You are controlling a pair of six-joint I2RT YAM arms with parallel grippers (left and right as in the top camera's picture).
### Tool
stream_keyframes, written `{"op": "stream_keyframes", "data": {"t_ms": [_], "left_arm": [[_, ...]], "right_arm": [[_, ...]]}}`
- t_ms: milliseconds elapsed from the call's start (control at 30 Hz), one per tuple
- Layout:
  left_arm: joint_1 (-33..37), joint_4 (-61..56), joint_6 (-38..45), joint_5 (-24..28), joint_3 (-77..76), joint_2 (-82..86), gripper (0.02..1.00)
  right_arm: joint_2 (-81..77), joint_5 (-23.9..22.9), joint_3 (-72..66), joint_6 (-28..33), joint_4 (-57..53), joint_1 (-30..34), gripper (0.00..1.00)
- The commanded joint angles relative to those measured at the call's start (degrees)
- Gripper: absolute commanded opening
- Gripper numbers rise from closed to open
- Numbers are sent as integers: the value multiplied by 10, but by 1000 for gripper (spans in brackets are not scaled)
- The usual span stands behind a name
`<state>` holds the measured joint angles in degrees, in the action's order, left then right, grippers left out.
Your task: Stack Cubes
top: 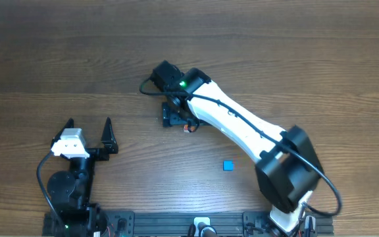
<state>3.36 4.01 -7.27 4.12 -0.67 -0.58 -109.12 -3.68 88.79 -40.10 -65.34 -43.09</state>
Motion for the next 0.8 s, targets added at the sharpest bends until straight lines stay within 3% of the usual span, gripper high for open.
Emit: {"op": "stream_keyframes", "data": {"t_ms": [33, 267, 500, 800], "left_arm": [[3, 0, 9, 3, 3, 4, 1000], [3, 0, 9, 3, 3, 4, 1000], [3, 0, 9, 3, 3, 4, 1000], [3, 0, 9, 3, 3, 4, 998]], "right_arm": [[97, -14, -16, 0, -49, -28, 991], [212, -11, -190, -62, -47, -54, 991], [311, 10, -346, -62, 38, -46, 993], [326, 22, -475, -39, 169, 5, 993]]}}
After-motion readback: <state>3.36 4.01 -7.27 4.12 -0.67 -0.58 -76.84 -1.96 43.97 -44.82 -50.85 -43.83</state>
